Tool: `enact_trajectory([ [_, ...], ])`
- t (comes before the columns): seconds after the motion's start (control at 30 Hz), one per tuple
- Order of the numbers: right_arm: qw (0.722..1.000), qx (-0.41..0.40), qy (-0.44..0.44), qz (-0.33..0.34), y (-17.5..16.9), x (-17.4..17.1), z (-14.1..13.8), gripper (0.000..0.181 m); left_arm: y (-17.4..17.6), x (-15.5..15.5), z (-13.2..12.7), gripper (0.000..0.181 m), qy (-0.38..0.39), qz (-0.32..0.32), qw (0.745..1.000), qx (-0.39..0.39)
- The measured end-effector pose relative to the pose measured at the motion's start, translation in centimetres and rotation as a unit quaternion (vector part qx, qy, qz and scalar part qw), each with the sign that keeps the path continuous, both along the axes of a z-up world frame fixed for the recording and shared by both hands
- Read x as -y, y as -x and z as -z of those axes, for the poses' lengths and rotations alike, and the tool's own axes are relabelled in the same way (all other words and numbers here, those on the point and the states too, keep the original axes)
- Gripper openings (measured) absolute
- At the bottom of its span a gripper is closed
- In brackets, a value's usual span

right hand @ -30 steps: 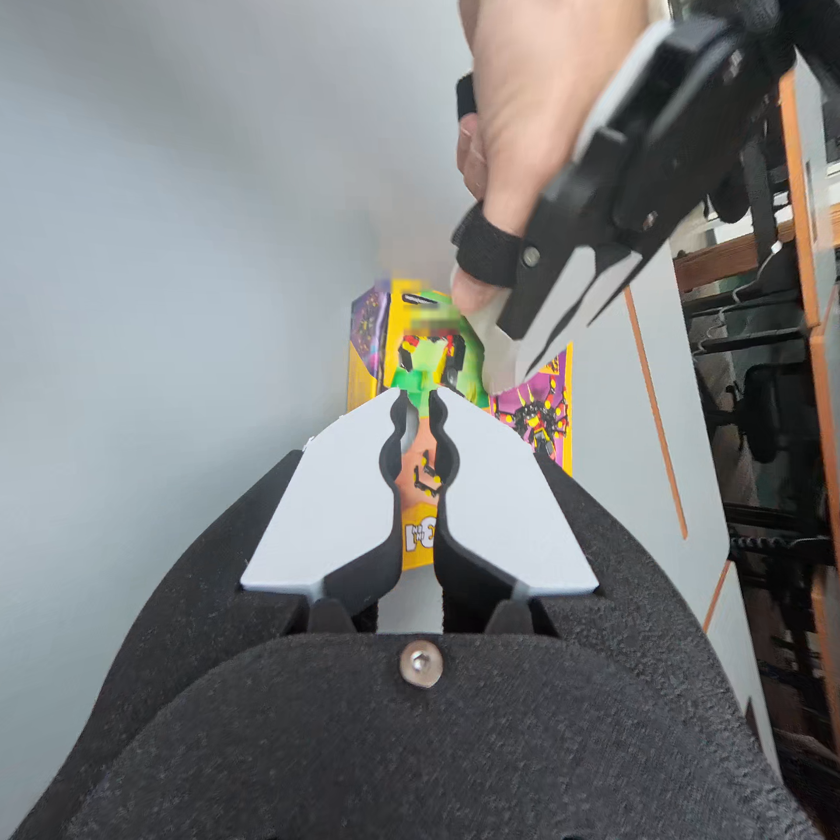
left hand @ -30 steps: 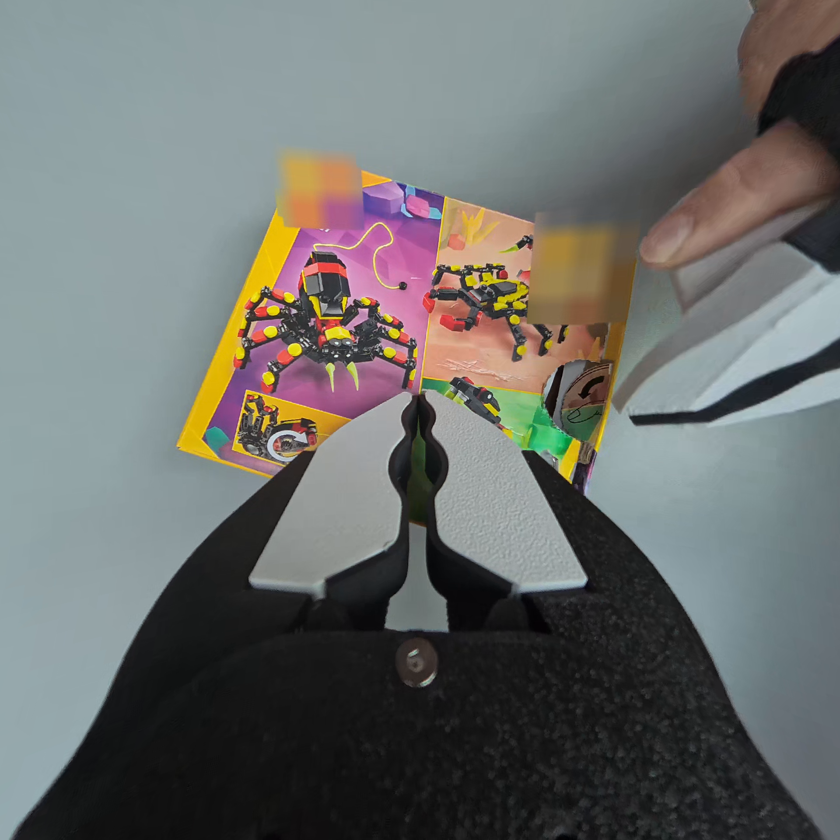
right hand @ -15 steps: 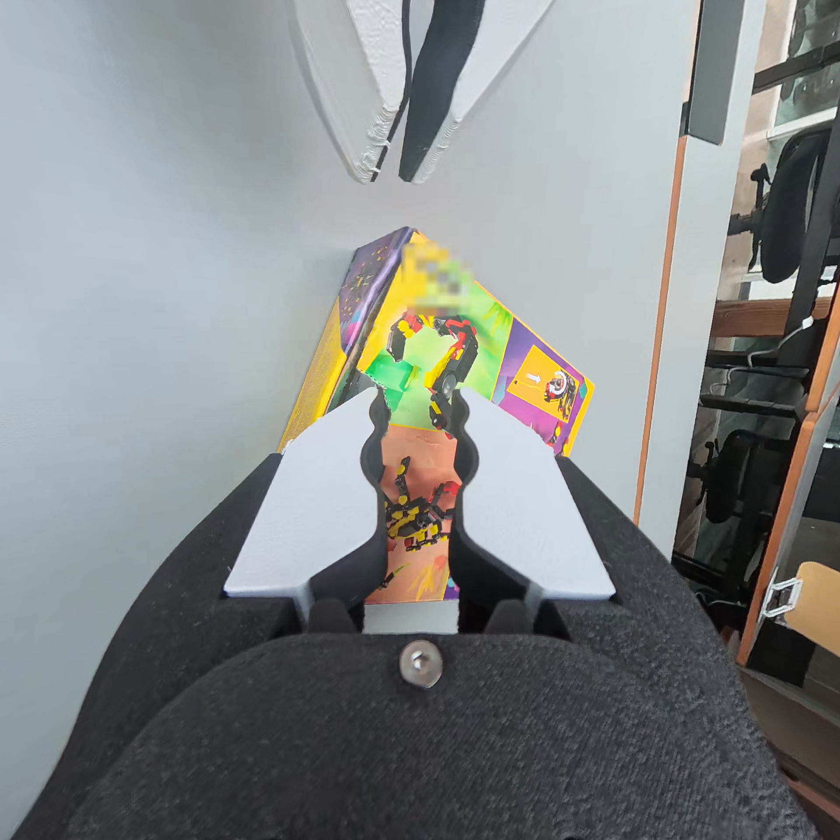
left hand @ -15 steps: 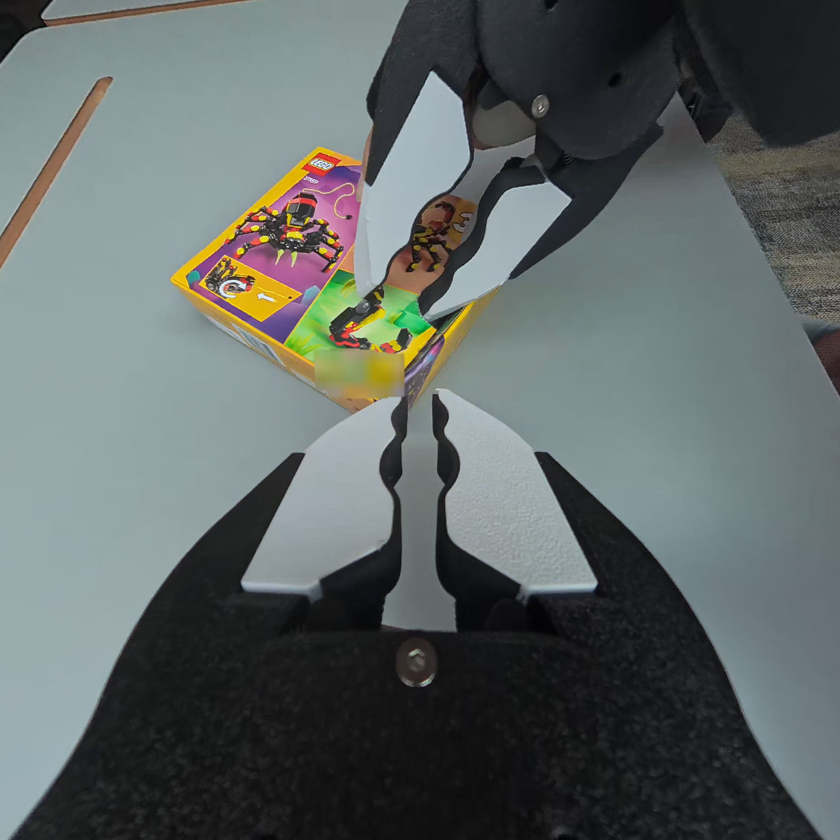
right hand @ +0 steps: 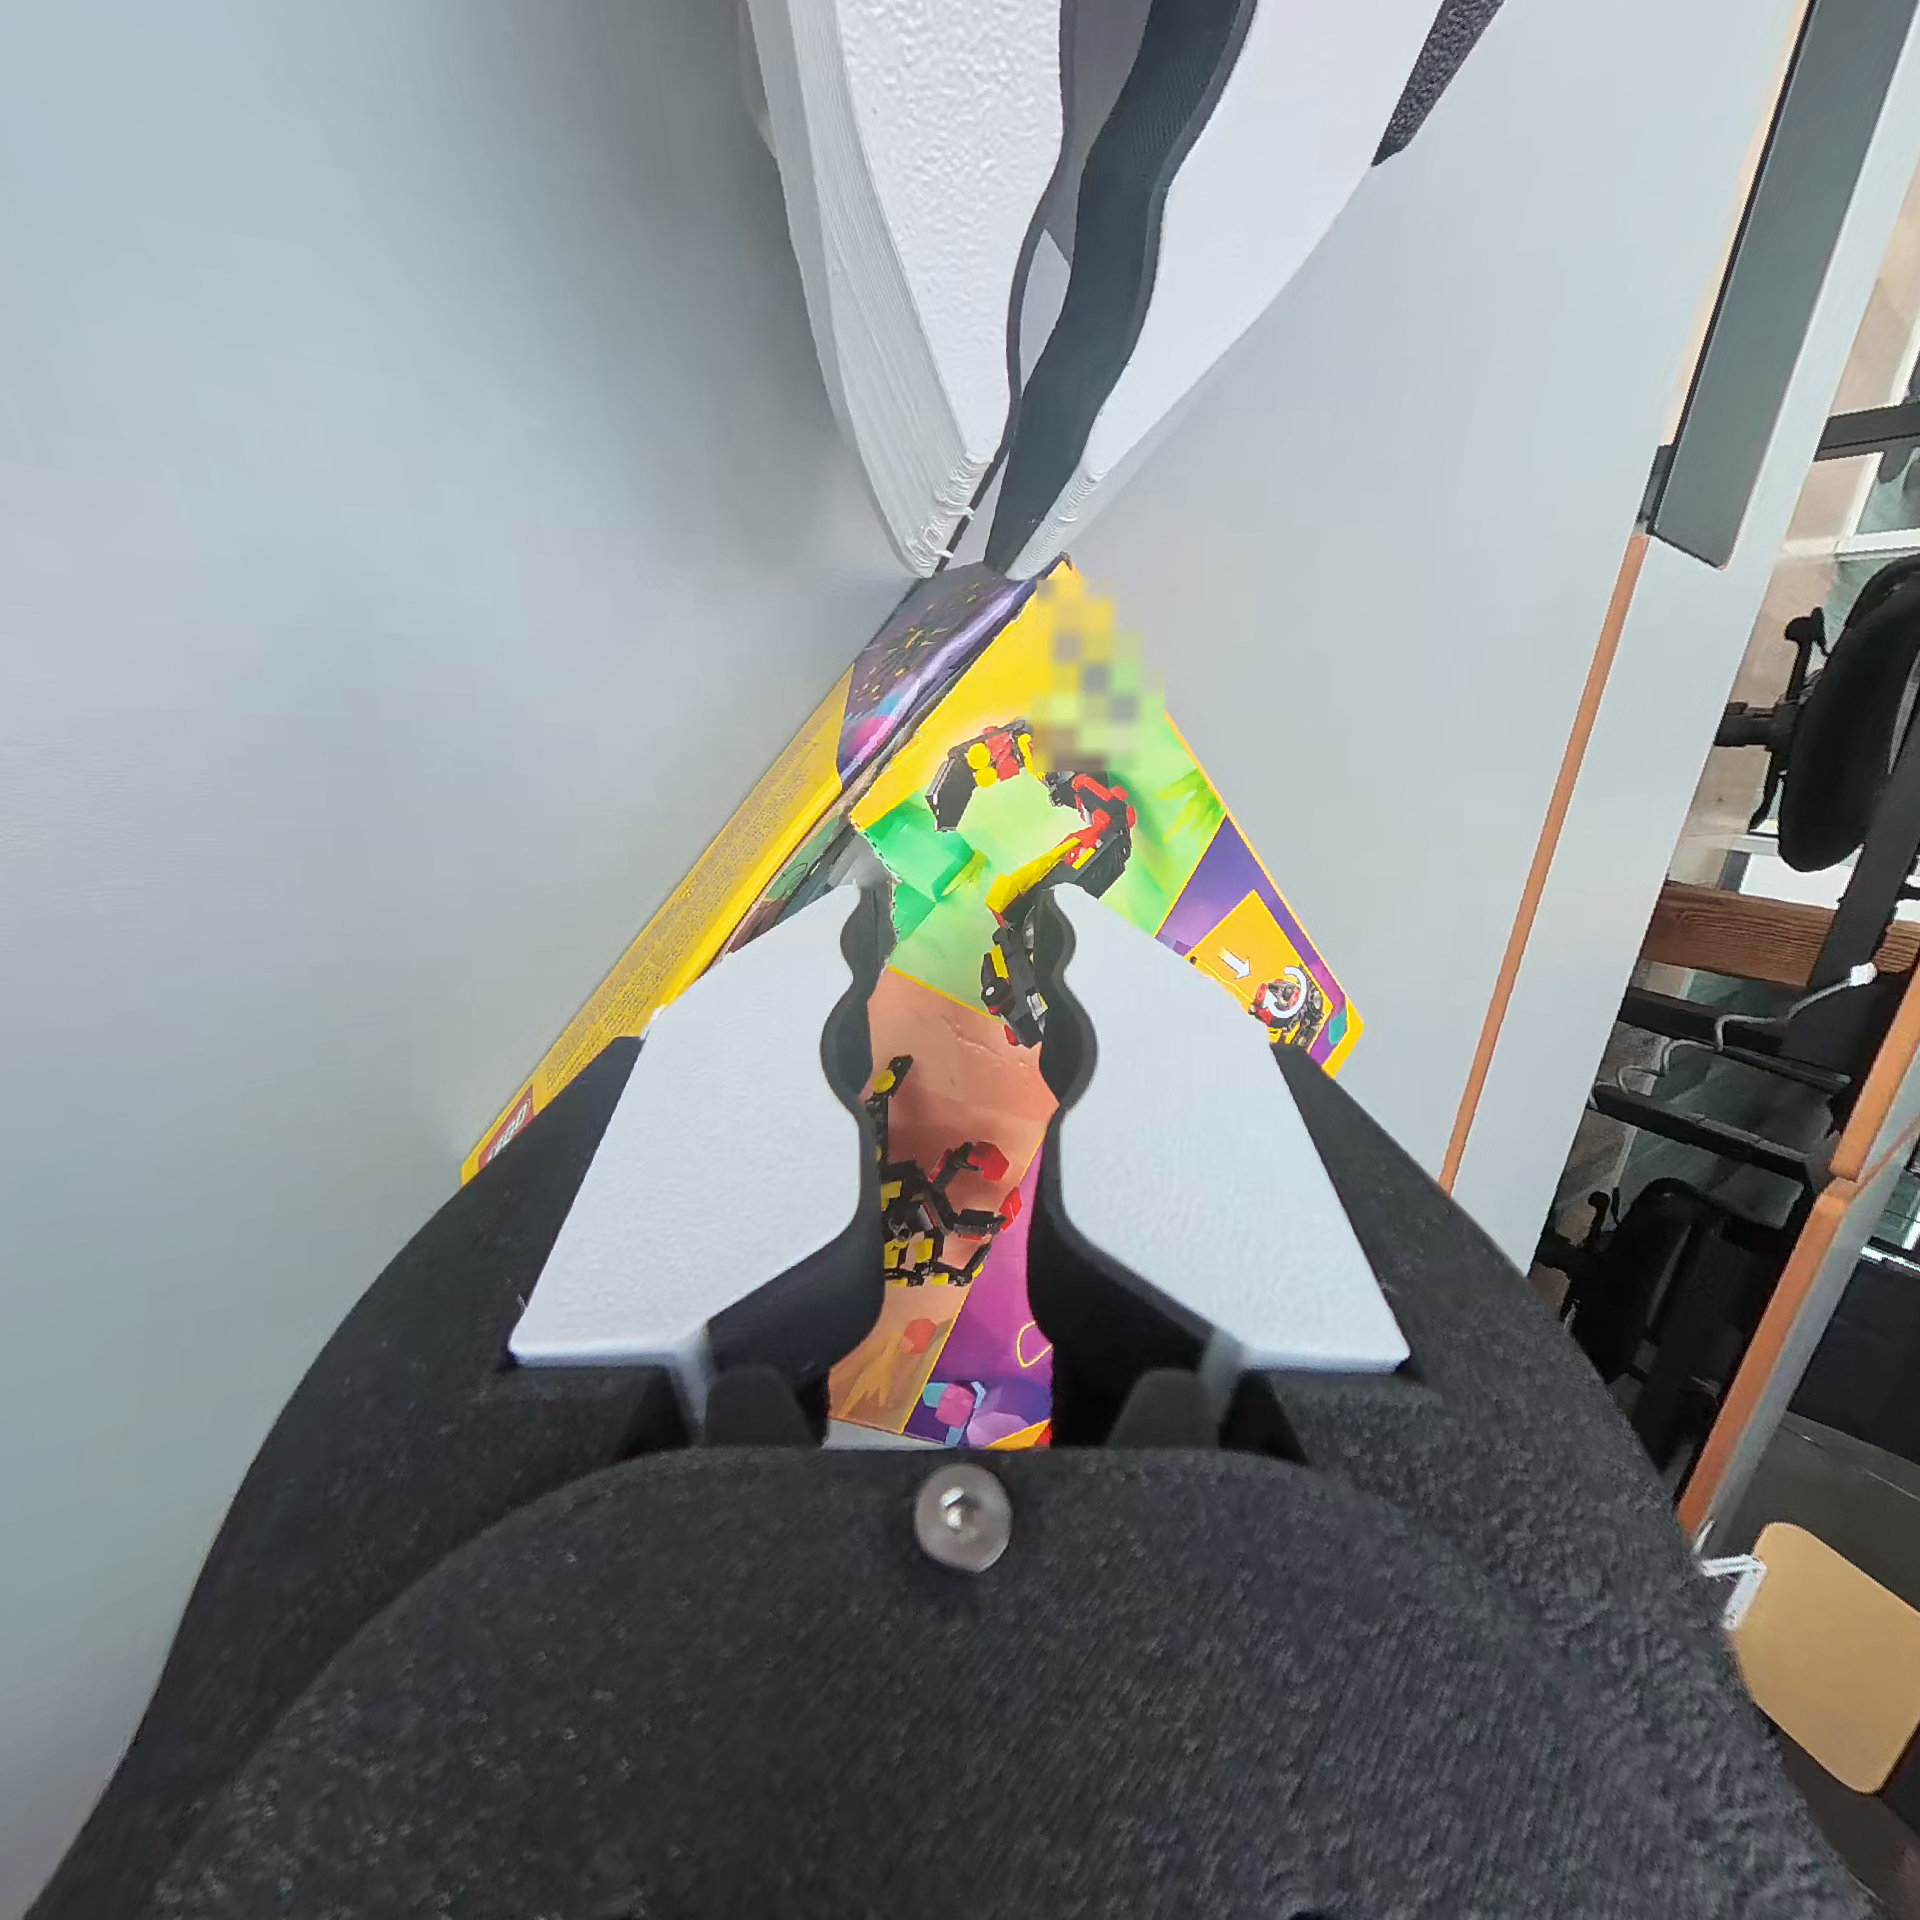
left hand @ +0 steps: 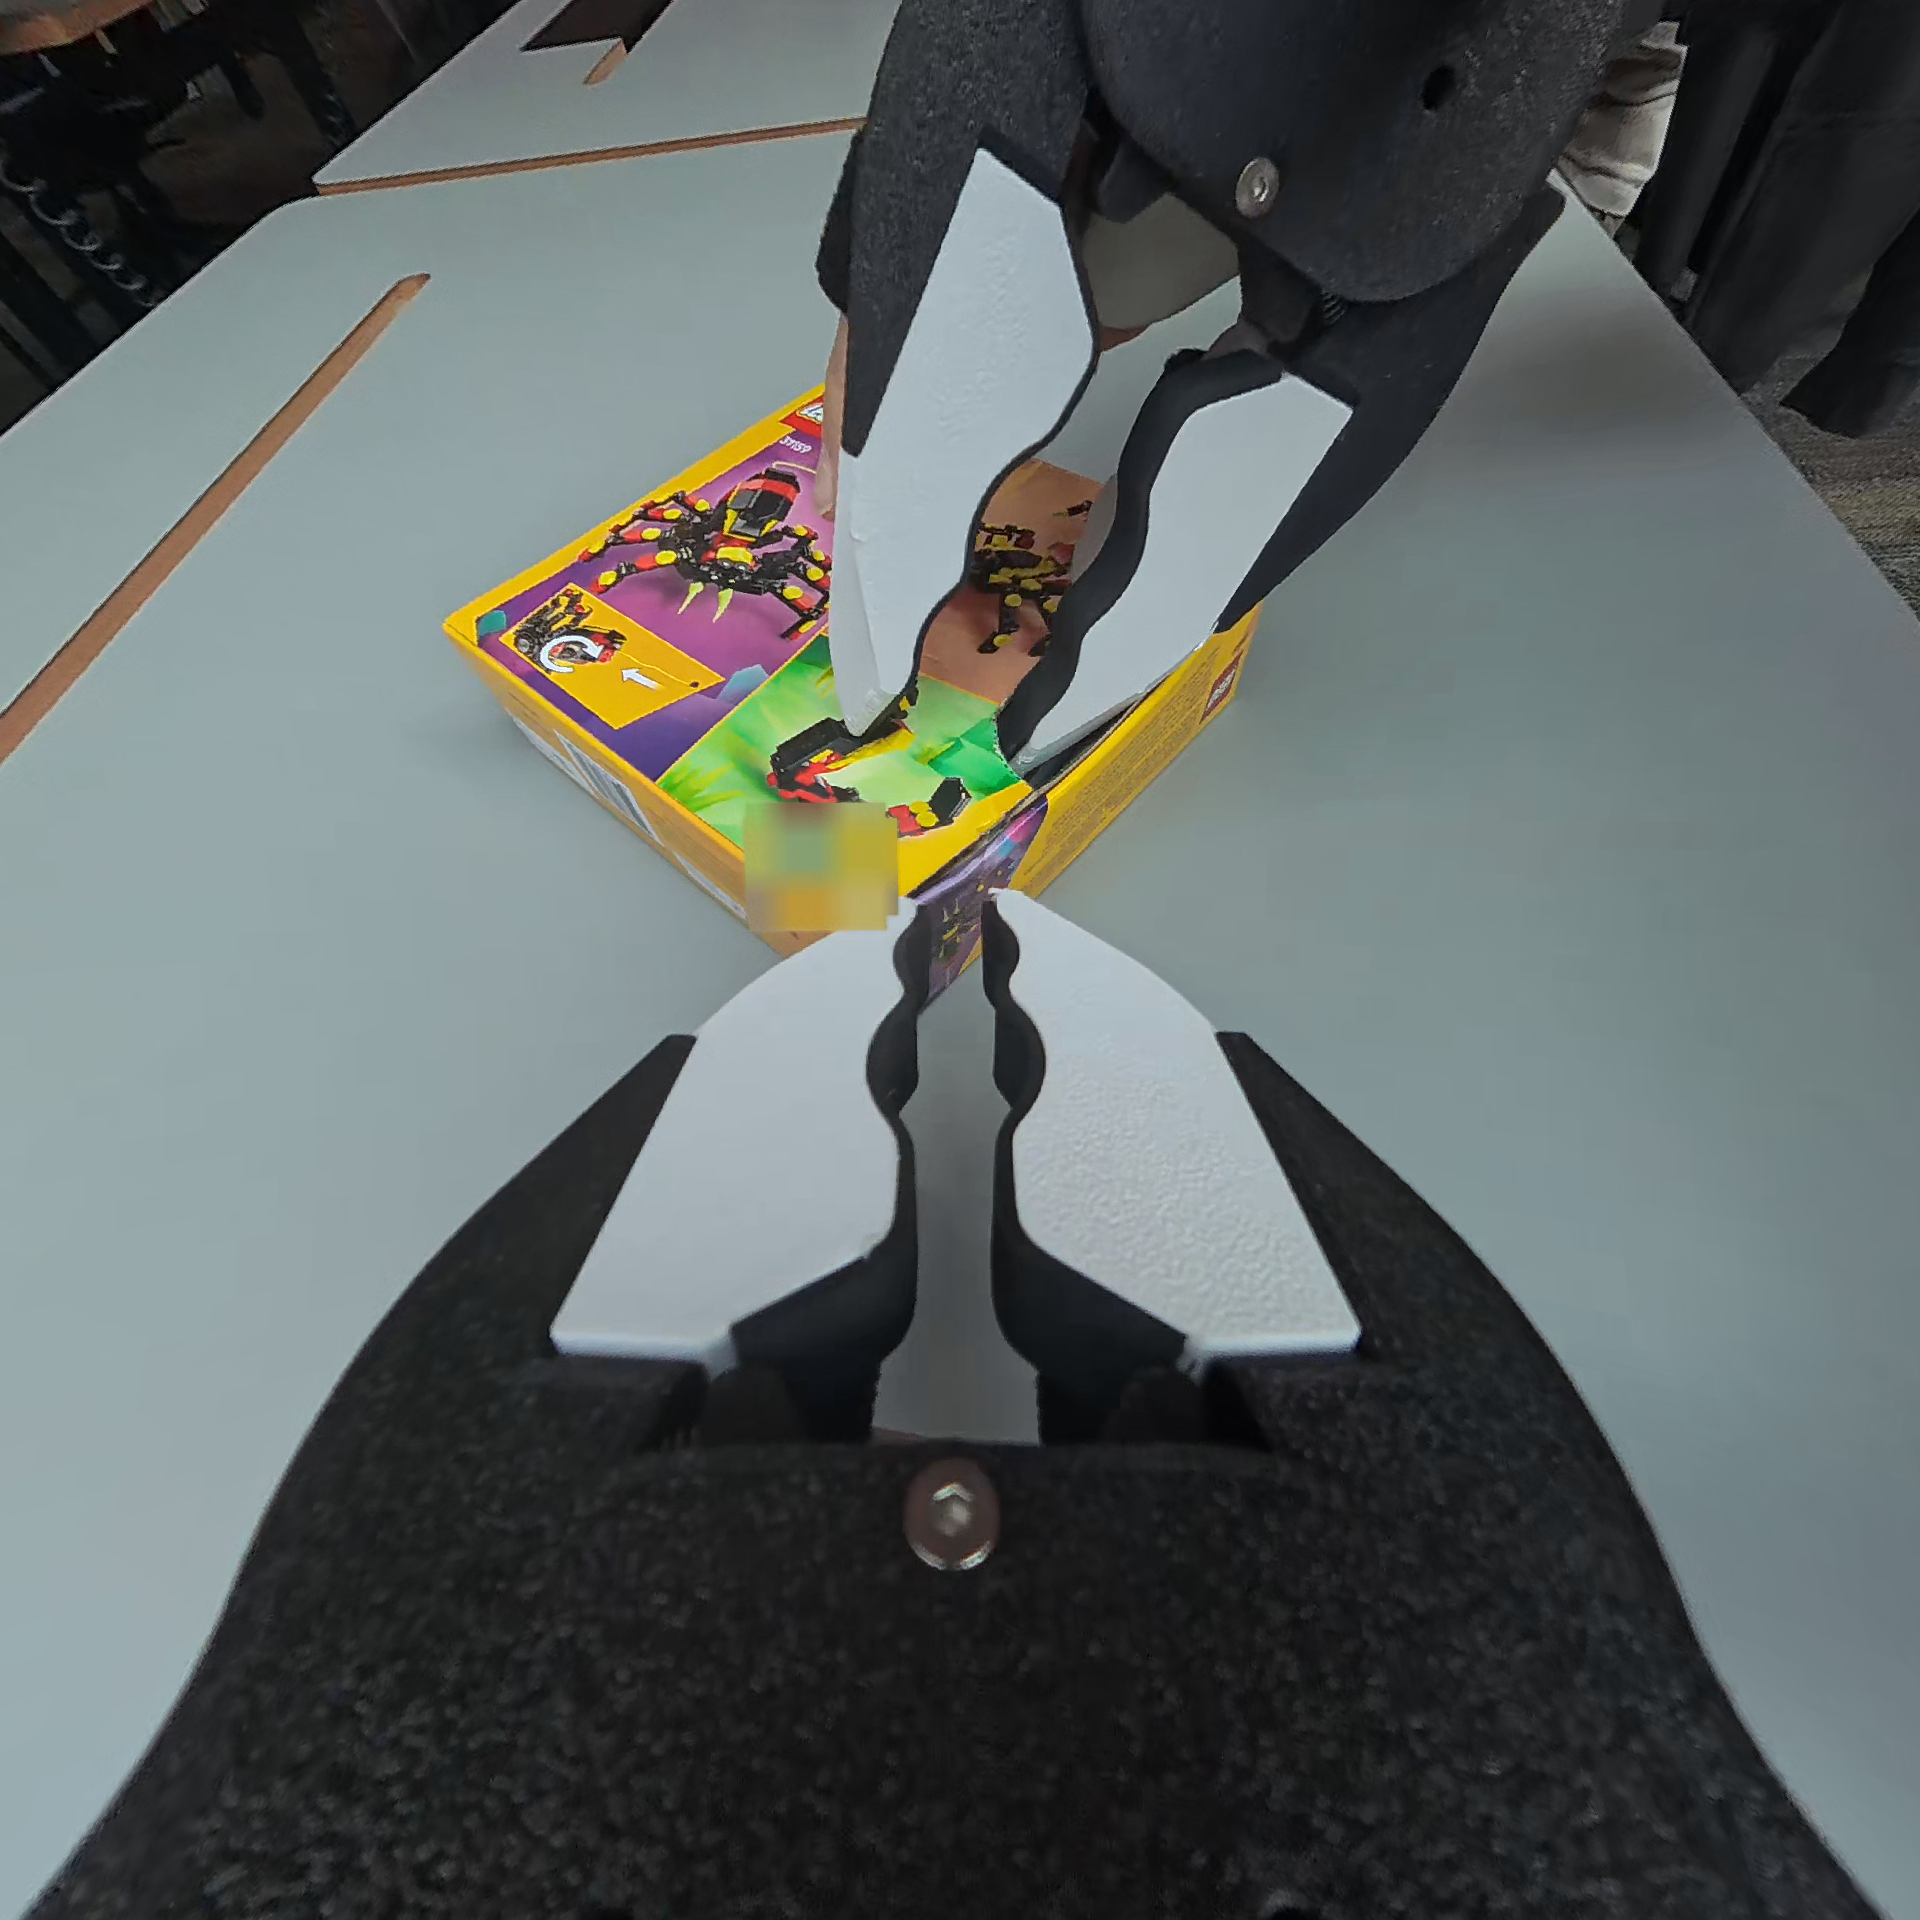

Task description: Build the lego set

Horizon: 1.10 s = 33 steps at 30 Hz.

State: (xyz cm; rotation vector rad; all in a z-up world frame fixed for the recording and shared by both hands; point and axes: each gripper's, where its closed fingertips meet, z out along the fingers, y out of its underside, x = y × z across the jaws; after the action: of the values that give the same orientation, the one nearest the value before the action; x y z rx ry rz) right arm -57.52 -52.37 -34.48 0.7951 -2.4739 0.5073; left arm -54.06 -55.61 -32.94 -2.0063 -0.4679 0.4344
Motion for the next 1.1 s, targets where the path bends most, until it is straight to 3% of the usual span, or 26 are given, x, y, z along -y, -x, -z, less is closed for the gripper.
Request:
enact_trajectory([
  [0.2, 1.000, -0.002, 0.013, 0.022, -0.2, 0.1, -0.5, 0.035, 2.8, 1.1, -1.2, 0.008, -0.011, -0.039, 0.999, -0.030],
  [0.33, 1.000, 0.000, -0.004, -0.006, -0.3, 0.5, -0.4, 0.039, 3.5, 0.4, -0.1, 0.007, -0.062, -0.010, 0.994, 0.093],
  [0.43, 1.000, 0.001, -0.020, -0.021, -0.1, 0.9, 0.1, 0.039, 3.6, 0.4, 0.0, 0.006, -0.064, -0.002, 0.992, 0.112],
  [0.6, 0.998, -0.038, -0.021, -0.039, 0.2, 1.6, 0.1, 0.040, 3.9, 0.9, 0.0, 0.004, -0.067, -0.010, 0.991, 0.116],
  [0.73, 0.989, -0.132, 0.036, -0.055, 0.8, 2.3, -1.0, 0.038, 4.7, 1.4, 0.0, 0.004, -0.063, -0.029, 0.992, 0.107],
  [0.97, 0.998, -0.025, 0.052, 0.037, 0.7, 1.8, -1.0, 0.031, 4.8, 1.5, -0.1, 0.004, -0.075, -0.023, 0.990, 0.117],
  [1.1, 0.997, -0.065, 0.033, -0.015, 0.3, 2.0, -0.5, 0.021, 4.9, 1.5, 0.0, 0.004, -0.076, -0.026, 0.990, 0.119],
])
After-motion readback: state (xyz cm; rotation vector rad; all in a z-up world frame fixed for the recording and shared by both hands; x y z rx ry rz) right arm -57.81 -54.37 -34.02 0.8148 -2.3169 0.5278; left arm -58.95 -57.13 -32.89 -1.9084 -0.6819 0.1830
